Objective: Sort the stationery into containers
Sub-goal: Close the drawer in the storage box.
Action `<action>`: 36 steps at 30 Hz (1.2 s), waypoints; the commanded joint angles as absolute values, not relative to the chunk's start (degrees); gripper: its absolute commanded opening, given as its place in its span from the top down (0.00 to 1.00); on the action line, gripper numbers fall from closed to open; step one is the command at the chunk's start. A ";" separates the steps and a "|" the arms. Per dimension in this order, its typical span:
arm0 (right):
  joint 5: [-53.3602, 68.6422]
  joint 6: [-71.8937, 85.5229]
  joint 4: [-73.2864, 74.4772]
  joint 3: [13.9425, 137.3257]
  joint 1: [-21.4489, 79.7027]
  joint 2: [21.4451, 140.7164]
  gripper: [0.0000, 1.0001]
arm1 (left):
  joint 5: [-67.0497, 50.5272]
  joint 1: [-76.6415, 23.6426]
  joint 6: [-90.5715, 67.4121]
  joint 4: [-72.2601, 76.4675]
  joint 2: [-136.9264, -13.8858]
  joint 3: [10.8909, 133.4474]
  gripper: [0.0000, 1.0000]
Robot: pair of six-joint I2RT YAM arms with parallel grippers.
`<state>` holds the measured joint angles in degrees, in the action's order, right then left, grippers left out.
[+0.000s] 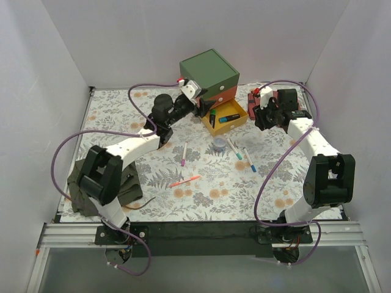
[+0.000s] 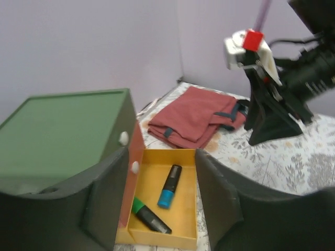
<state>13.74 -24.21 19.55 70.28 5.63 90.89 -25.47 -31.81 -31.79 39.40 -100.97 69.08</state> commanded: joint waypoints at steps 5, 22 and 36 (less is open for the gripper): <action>21.09 -19.34 16.79 72.59 5.89 98.60 0.78 | -2.19 -21.12 -49.18 23.21 -92.37 63.02 1.00; 25.14 -11.79 13.62 86.13 8.26 116.45 0.88 | -23.12 -4.39 -61.88 18.98 -133.68 105.29 0.86; 23.73 -2.29 8.97 105.99 11.60 131.39 0.87 | -25.93 -3.43 -63.72 19.51 -127.79 93.08 0.86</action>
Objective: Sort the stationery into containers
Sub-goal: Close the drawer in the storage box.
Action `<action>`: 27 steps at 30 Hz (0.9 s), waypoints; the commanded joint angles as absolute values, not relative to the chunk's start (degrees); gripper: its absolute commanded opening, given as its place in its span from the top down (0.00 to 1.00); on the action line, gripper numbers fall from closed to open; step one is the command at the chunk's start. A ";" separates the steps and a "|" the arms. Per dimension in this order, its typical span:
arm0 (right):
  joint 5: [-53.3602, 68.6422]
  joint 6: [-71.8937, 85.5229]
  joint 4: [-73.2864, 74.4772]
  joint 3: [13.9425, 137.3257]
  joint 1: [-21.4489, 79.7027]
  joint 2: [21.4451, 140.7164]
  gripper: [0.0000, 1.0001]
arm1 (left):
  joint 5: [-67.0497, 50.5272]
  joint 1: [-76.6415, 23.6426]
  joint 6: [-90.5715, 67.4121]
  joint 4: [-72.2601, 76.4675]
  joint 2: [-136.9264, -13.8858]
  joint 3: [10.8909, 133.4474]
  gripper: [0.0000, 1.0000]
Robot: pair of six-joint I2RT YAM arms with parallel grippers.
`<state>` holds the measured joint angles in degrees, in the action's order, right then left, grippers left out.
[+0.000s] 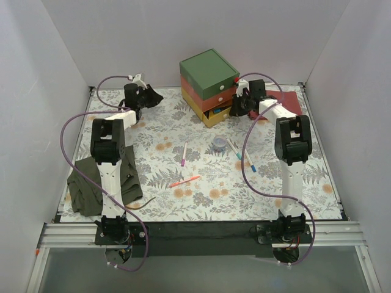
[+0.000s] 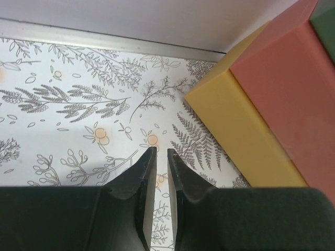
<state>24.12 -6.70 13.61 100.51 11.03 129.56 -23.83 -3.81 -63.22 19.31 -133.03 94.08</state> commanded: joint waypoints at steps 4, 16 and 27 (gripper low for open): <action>23.20 -0.18 7.30 108.02 12.48 132.71 0.87 | -26.28 -3.43 -63.46 18.99 -128.58 93.69 0.86; 20.31 28.81 1.85 98.18 15.28 129.47 0.84 | -26.81 -3.52 -62.67 18.11 -128.67 93.69 0.86; 9.76 47.10 9.22 100.19 19.25 127.62 0.99 | -26.72 -4.39 -60.73 16.87 -127.62 92.29 0.86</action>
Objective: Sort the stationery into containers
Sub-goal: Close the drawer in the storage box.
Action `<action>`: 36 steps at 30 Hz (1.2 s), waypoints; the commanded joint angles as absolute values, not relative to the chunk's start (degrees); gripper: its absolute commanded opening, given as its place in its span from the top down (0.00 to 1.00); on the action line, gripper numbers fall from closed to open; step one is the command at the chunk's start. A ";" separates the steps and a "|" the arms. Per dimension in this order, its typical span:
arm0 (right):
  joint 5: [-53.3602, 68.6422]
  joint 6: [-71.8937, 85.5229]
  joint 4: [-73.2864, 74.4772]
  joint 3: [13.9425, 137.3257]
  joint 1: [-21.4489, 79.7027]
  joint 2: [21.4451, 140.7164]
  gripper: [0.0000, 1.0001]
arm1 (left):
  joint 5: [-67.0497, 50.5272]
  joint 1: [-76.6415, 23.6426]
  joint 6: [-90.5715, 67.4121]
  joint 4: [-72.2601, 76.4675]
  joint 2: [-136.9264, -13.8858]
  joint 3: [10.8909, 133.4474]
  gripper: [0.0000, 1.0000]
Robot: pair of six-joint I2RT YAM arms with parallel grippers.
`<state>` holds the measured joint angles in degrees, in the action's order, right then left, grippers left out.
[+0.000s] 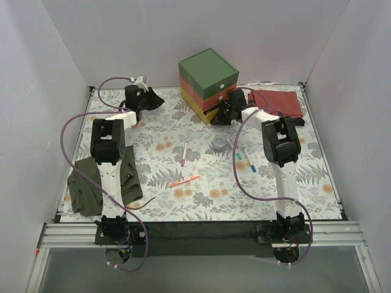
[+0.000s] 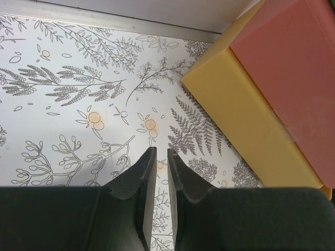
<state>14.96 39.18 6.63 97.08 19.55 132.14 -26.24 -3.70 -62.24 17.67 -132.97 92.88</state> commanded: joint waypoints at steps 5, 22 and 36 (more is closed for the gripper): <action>6.68 53.51 14.94 98.18 18.81 125.86 0.99 | -26.37 -5.10 -60.38 17.14 -127.18 91.93 0.86; 7.56 69.42 22.67 99.75 16.53 127.79 0.99 | -27.07 -7.12 -57.13 15.73 -125.25 89.83 0.85; 11.60 72.60 17.75 109.07 15.03 134.73 0.99 | -27.33 -9.14 -53.79 14.33 -123.58 87.72 0.85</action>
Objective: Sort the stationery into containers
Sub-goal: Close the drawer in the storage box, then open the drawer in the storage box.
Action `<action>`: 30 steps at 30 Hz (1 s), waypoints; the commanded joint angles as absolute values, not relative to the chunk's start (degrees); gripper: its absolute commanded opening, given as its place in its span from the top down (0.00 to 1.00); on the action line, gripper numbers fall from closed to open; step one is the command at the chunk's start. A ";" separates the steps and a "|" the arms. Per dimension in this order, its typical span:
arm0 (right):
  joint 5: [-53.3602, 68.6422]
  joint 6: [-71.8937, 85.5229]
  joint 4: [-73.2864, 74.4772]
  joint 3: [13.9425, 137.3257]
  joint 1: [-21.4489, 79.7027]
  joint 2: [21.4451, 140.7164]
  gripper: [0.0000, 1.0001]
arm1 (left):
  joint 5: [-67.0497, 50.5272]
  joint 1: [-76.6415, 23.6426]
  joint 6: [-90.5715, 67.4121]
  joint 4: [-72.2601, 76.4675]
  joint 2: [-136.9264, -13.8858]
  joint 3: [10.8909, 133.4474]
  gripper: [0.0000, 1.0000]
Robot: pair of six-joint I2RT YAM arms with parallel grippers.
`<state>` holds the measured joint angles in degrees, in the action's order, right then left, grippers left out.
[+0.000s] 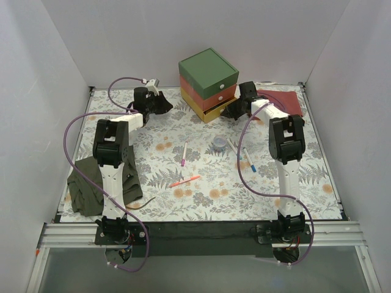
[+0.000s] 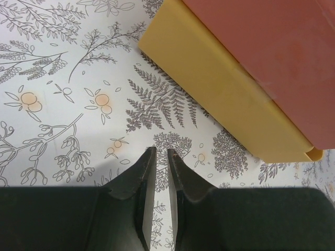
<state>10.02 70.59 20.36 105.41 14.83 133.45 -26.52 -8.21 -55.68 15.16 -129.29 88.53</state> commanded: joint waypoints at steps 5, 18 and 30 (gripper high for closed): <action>12.83 72.42 14.94 111.44 15.20 136.40 0.99 | -26.98 -9.32 -53.26 14.15 -122.87 86.31 0.85; 21.52 53.11 11.08 88.36 12.58 122.01 0.50 | -26.19 -9.84 -53.96 13.01 -122.08 86.75 0.74; 26.98 0.29 -33.10 63.73 12.48 106.34 0.37 | -24.52 -9.76 -56.69 14.23 -121.90 81.48 0.42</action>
